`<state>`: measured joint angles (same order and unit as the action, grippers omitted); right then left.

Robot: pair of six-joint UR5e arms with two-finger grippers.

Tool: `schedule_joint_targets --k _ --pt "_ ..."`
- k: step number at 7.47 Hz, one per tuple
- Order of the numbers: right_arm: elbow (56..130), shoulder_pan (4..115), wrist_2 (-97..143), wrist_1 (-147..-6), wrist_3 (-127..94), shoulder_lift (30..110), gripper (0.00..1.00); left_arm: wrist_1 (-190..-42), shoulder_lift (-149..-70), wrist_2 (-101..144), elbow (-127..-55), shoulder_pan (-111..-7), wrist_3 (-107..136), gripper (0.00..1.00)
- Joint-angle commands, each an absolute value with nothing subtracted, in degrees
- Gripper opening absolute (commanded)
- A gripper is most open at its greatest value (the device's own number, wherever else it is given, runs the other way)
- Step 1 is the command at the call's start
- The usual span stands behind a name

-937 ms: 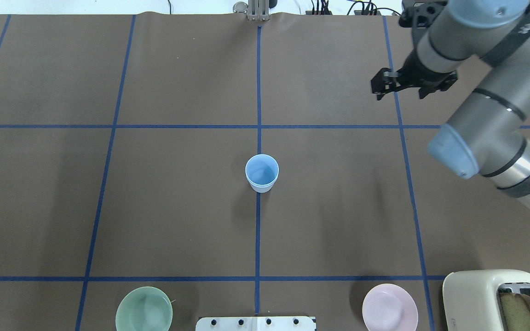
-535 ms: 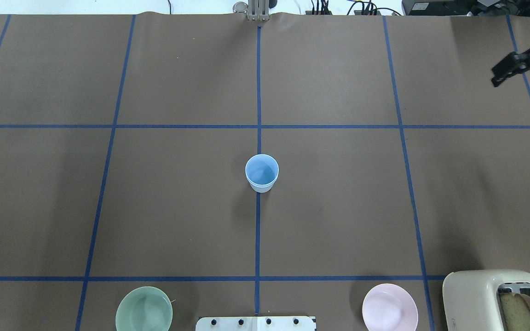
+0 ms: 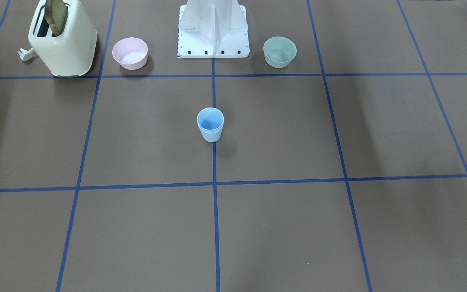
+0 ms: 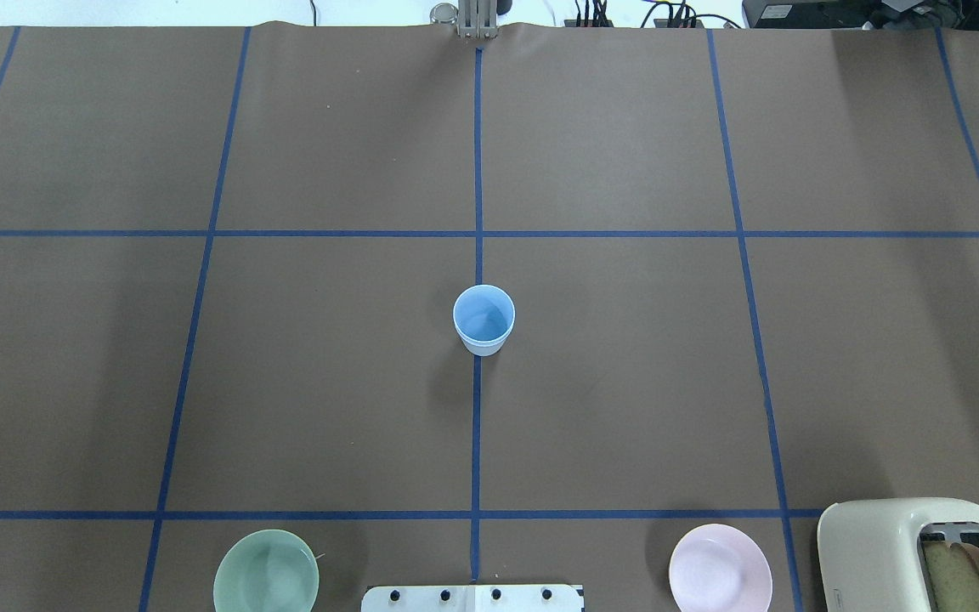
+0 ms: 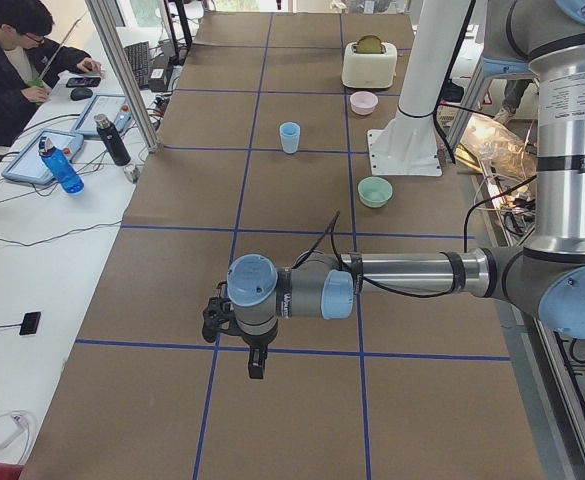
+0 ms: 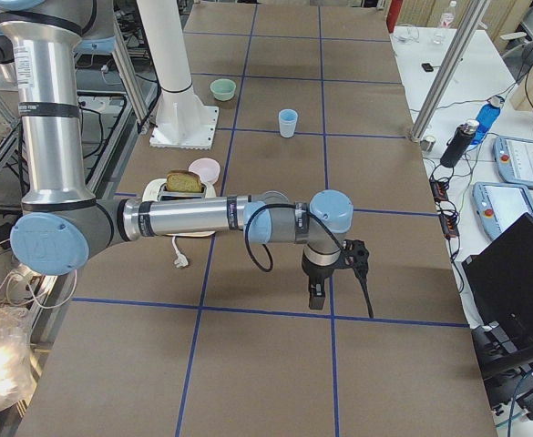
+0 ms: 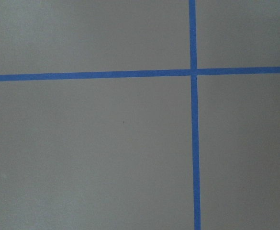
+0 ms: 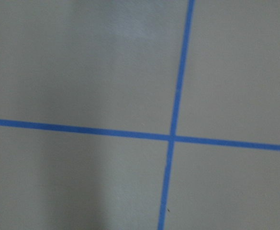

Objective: Stack blue cups with both arms

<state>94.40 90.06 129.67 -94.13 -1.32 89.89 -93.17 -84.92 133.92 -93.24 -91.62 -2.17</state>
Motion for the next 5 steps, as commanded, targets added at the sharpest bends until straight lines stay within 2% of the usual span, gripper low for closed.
schedule_joint_targets --k 1,5 --pt "94.57 92.11 129.73 -93.78 -1.14 92.72 1.00 -93.25 -84.90 133.86 -93.34 -91.58 -2.37 0.98" --pt "94.57 92.11 129.81 -93.78 -1.67 92.81 1.00 -94.48 -84.81 133.42 -93.16 -91.58 -2.37 0.98"
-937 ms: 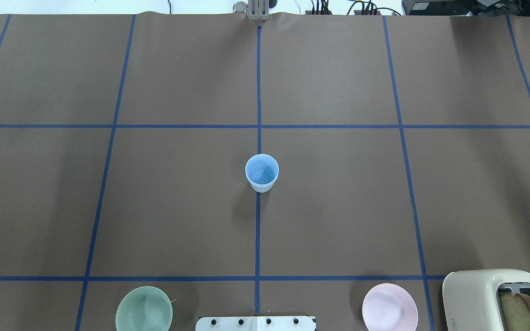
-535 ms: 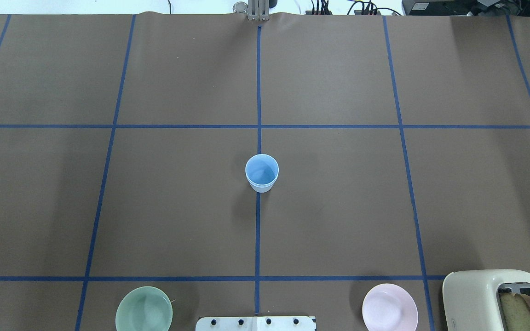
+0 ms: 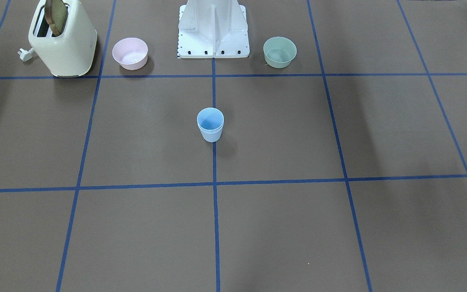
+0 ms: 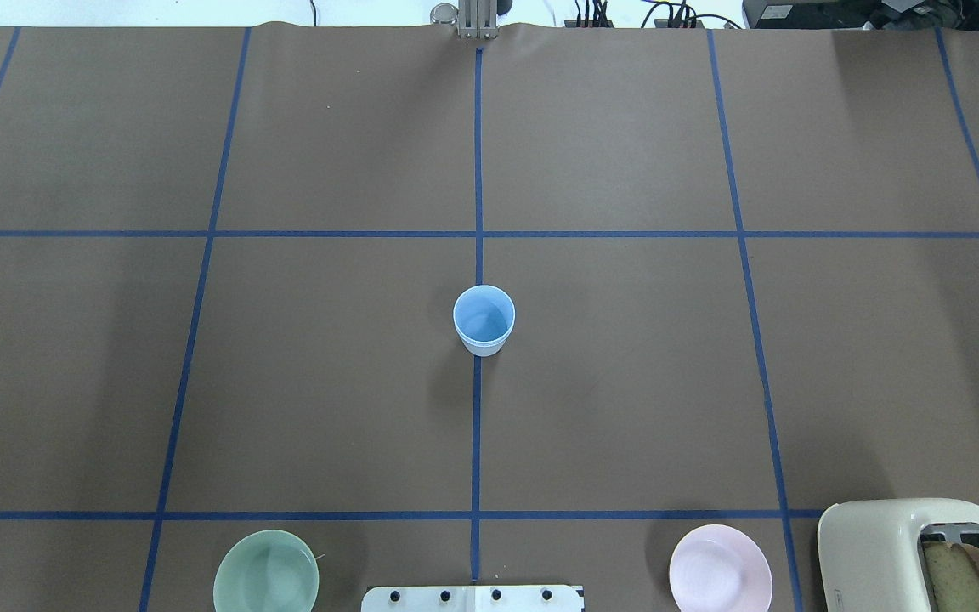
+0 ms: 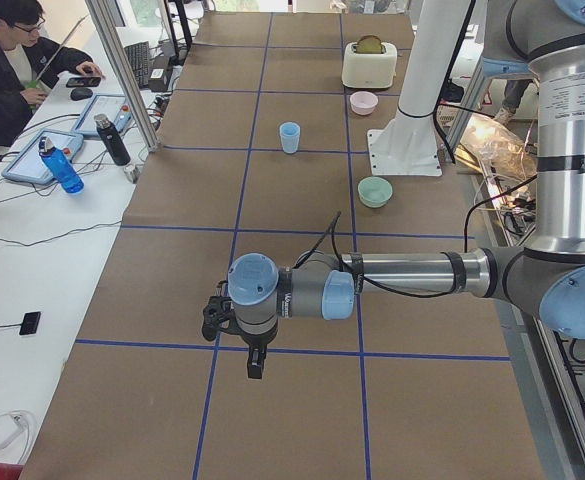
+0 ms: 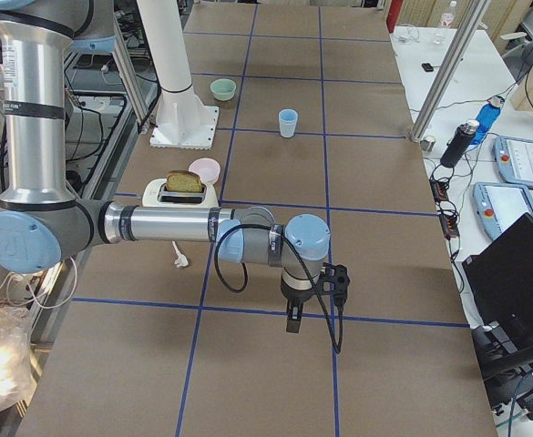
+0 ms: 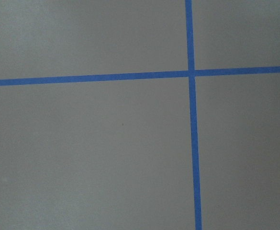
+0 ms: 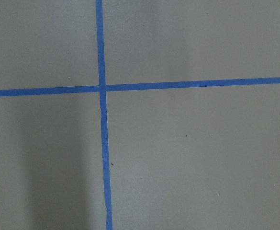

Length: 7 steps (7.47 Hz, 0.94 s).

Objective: Stack blue cups with both arms

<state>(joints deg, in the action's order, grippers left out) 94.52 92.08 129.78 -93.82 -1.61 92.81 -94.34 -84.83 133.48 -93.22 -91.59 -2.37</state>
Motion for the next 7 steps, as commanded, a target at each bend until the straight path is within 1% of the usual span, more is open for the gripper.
schedule_joint_targets --k 1,7 --pt "94.66 92.11 129.90 -93.78 -1.67 92.81 1.00 -94.48 -84.81 133.42 -92.29 -91.58 -2.37 0.98" --pt "94.66 92.11 129.99 -93.87 -1.76 92.90 1.00 -94.48 -84.29 133.33 -92.37 -91.58 -2.29 0.98"
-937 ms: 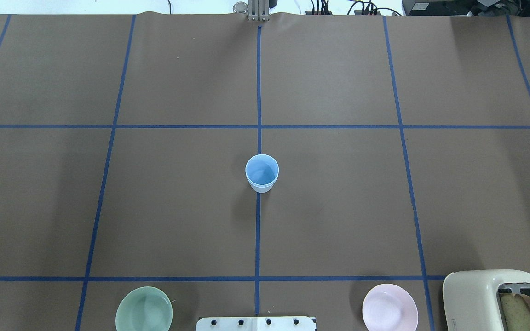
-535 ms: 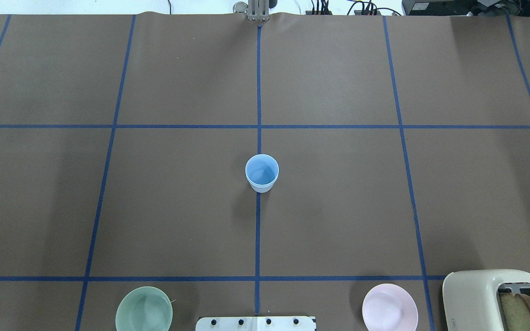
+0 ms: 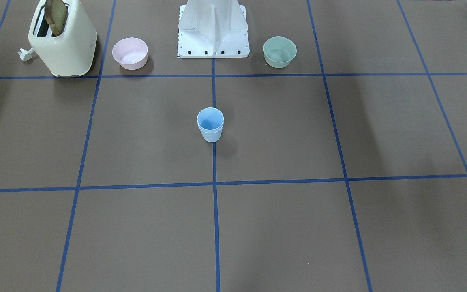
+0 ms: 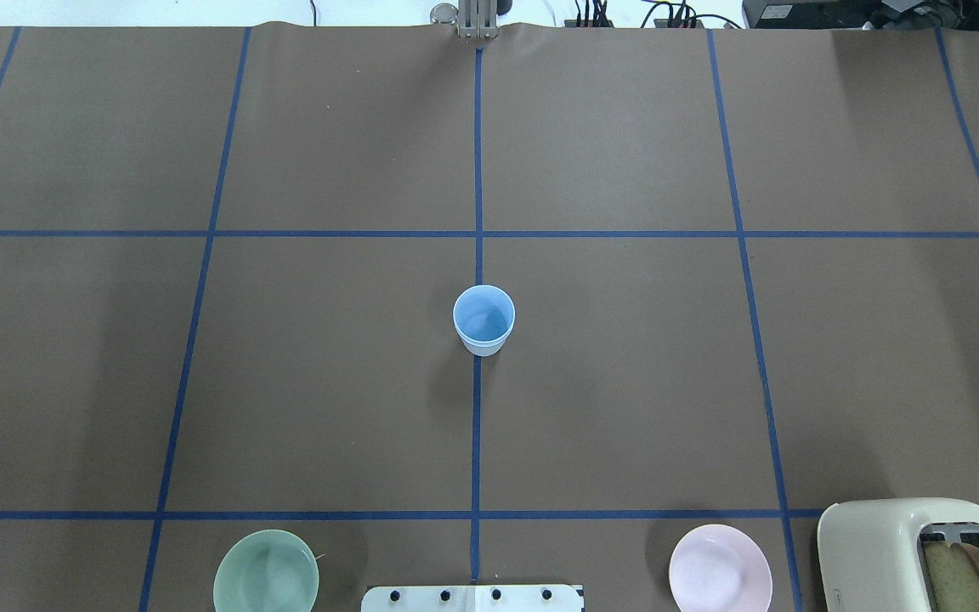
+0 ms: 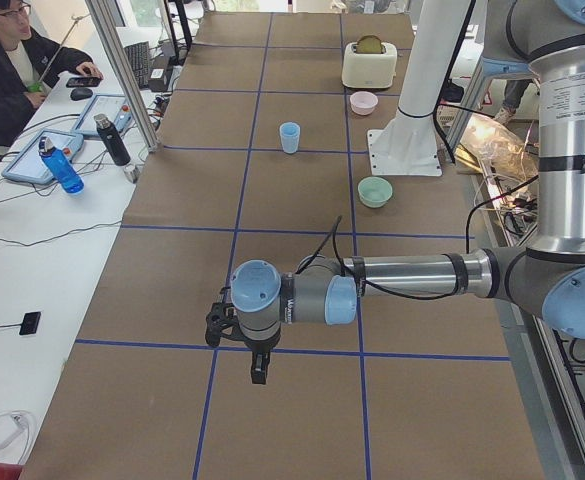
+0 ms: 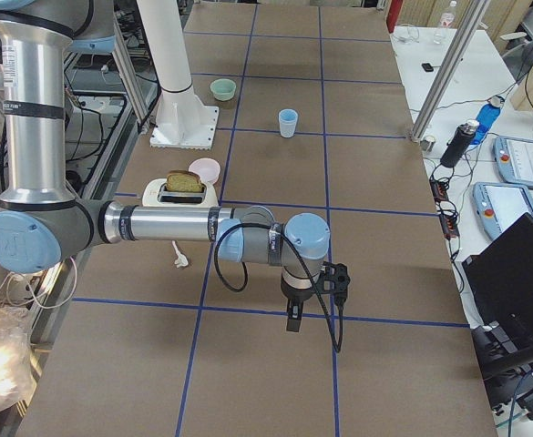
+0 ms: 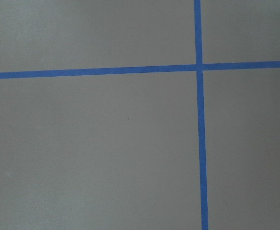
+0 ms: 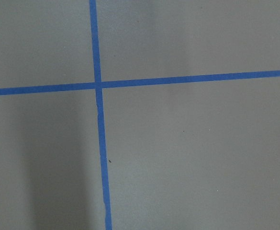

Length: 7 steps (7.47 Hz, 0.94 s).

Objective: Stack blue cups with both arms

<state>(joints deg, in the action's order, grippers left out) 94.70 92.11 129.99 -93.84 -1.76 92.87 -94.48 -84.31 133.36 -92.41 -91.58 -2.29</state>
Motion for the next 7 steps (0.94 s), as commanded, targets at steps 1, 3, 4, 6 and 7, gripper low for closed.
schedule_joint_targets --k 1,3,4,6,7 --pt "94.66 92.11 129.99 -93.87 -1.76 92.90 1.00 -94.48 -84.29 133.33 -92.37 -91.58 -2.29 0.98" --pt "94.57 92.11 129.99 -93.87 -1.76 92.99 1.00 -94.48 -84.29 133.33 -92.46 -91.58 -2.29 0.98" --pt "94.48 92.11 130.08 -93.87 -1.76 92.99 1.00 -94.48 -84.29 133.33 -92.46 -91.58 -2.29 0.98" --pt "94.74 92.11 129.99 -93.87 -1.76 93.51 1.00 -94.48 -84.29 133.33 -92.55 -91.58 -2.29 0.98" --pt "94.75 92.11 130.08 -93.87 -1.84 93.60 1.00 -94.48 -84.29 133.33 -92.55 -91.58 -2.29 0.98"
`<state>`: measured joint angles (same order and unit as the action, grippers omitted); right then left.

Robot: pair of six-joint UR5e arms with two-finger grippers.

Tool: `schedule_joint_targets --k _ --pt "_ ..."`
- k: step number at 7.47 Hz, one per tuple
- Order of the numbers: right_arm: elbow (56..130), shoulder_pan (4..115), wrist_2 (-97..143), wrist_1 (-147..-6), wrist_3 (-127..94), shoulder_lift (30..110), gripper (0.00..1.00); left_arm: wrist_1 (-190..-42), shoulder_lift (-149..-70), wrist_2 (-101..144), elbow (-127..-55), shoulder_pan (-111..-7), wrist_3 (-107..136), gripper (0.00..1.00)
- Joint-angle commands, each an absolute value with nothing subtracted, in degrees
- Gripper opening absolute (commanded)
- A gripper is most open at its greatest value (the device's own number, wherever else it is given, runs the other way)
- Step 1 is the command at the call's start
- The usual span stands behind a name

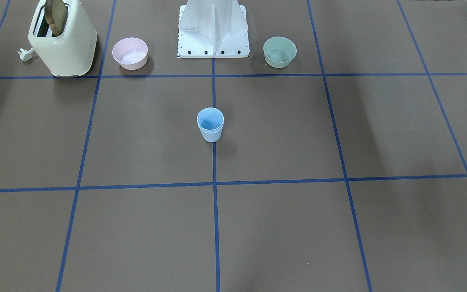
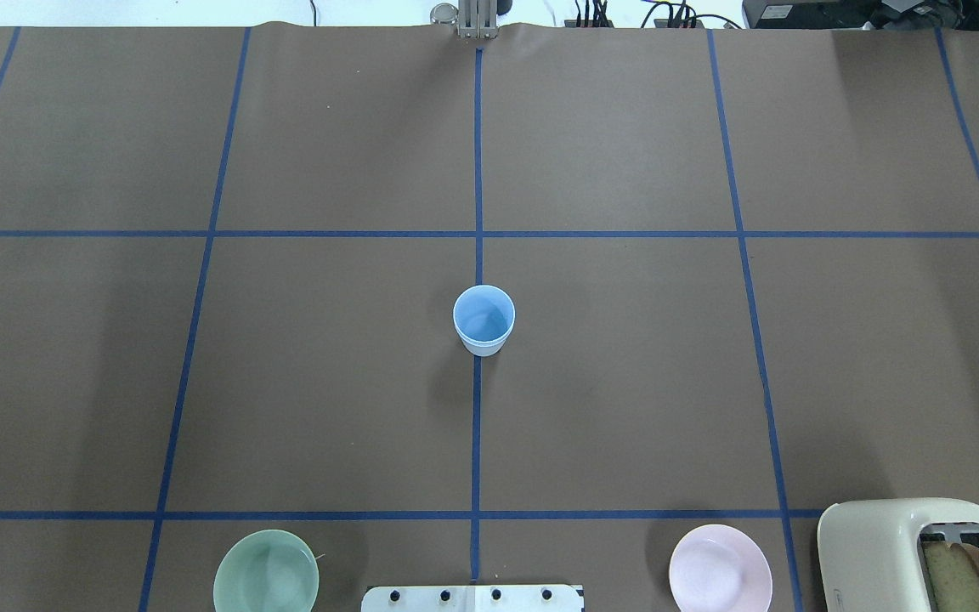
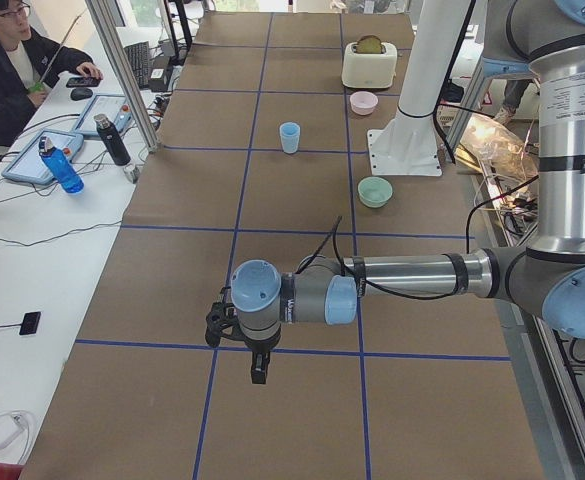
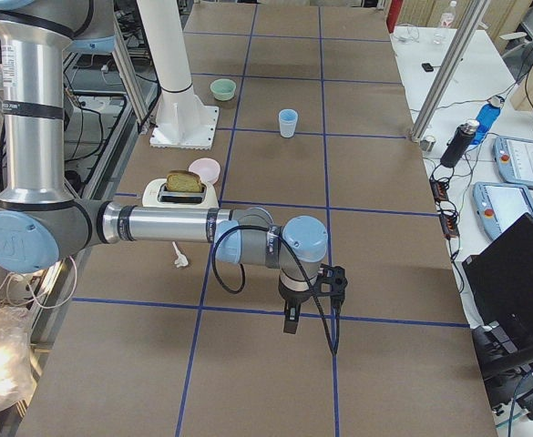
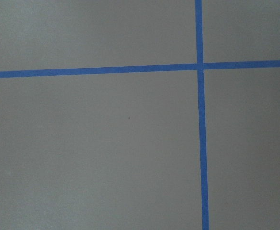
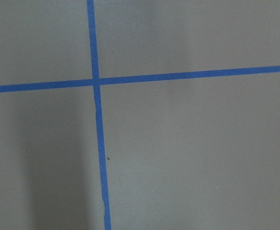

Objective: Stack blue cups with both arms

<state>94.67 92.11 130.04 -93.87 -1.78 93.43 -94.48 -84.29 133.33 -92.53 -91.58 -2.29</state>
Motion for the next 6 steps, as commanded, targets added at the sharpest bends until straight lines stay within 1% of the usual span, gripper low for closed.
schedule_joint_targets --k 1,6 --pt "95.01 92.11 130.08 -93.87 -1.85 93.78 1.00 -94.48 -84.29 133.33 -92.64 -91.67 -2.29 0.98" --pt "95.01 92.11 130.08 -93.87 -1.76 93.87 1.00 -94.39 -83.85 133.24 -93.16 -91.67 -2.29 0.98"
